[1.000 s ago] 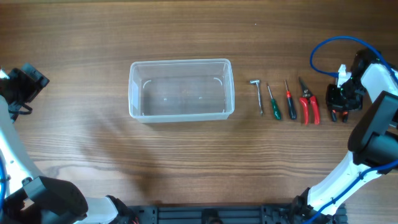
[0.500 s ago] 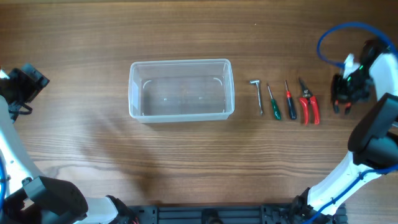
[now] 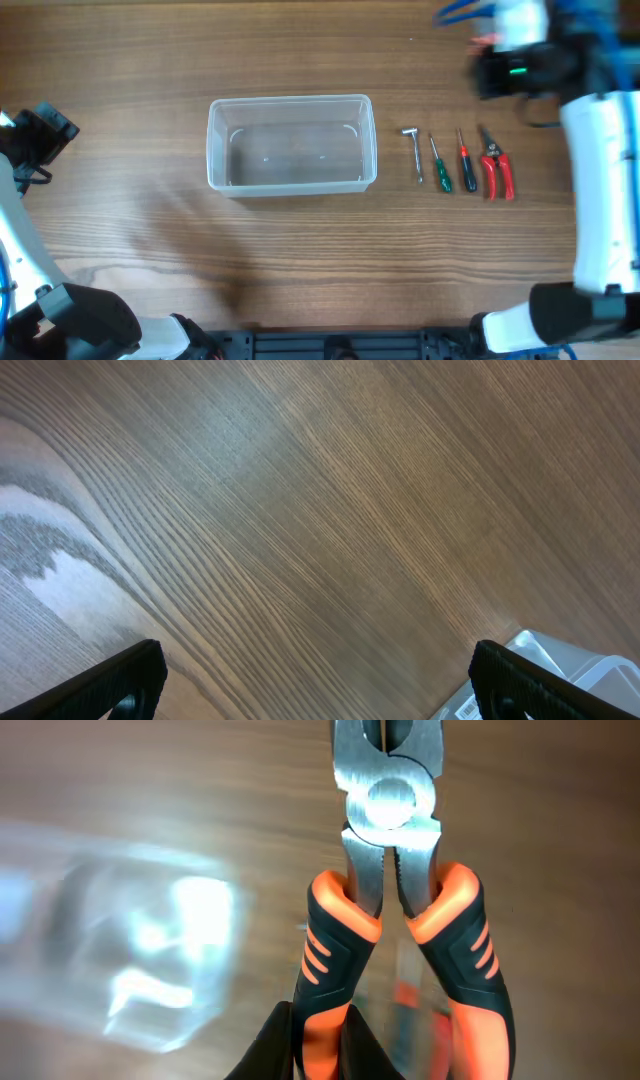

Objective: Pack container
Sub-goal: 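Carry the pliers over the container and open the right gripper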

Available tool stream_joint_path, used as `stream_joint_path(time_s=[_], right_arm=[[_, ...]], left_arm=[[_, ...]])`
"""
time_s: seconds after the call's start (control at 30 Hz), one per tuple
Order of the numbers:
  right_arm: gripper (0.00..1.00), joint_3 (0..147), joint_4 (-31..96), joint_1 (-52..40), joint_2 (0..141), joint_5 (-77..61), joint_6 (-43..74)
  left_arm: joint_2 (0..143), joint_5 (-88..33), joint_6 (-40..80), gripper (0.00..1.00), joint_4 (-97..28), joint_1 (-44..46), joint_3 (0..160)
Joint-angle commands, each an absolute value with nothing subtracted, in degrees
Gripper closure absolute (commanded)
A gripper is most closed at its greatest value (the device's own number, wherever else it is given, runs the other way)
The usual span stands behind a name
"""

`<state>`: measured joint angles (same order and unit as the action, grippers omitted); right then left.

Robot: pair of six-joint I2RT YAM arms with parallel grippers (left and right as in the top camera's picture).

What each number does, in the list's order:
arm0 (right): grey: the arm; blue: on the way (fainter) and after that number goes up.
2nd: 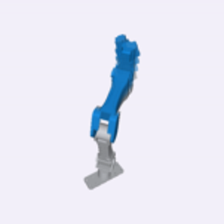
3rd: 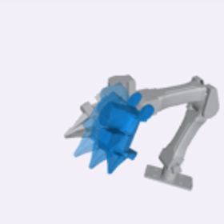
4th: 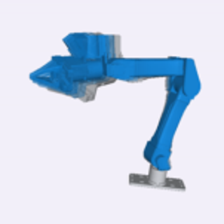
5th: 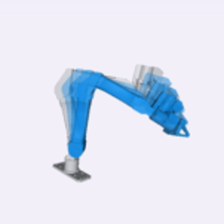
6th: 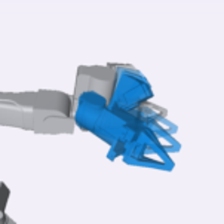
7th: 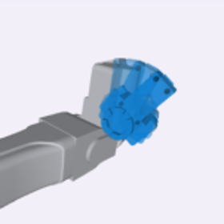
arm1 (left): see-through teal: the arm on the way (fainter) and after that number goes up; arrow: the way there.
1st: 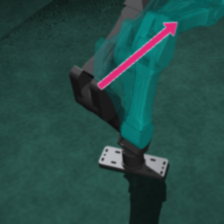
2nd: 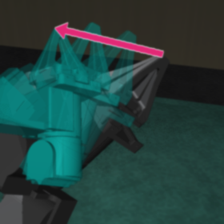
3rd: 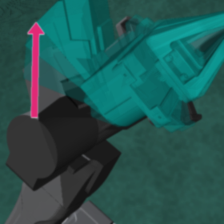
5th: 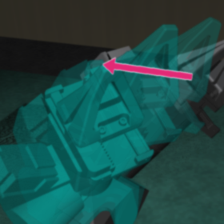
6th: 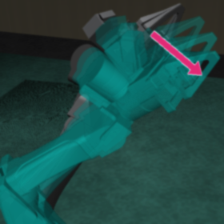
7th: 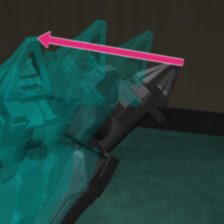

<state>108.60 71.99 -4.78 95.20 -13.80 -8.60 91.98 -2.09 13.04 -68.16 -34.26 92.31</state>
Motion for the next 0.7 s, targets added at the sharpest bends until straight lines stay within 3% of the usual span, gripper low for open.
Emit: stream_joint_path(time_s=[0.0,0.27,0.4,0.67], right_arm=[[0.96,109.14,70.61,-18.00,96.31,-16.51,-16.47],[0.96,109.10,57.93,-37.10,106.98,-14.90,-36.62],[0.96,109.10,55.16,-39.68,115.04,-13.96,-45.06],[0.96,109.10,51.29,-39.46,127.24,-12.69,-45.15]], left_arm=[[92.12,-2.98,13.98,0.00,-68.16,-34.52,92.68],[92.12,-3.01,13.98,0.00,-68.18,-34.52,92.68],[92.09,-2.98,13.98,0.00,-68.18,-34.52,92.68],[92.09,-3.01,13.98,0.00,-68.18,-34.52,92.68]])
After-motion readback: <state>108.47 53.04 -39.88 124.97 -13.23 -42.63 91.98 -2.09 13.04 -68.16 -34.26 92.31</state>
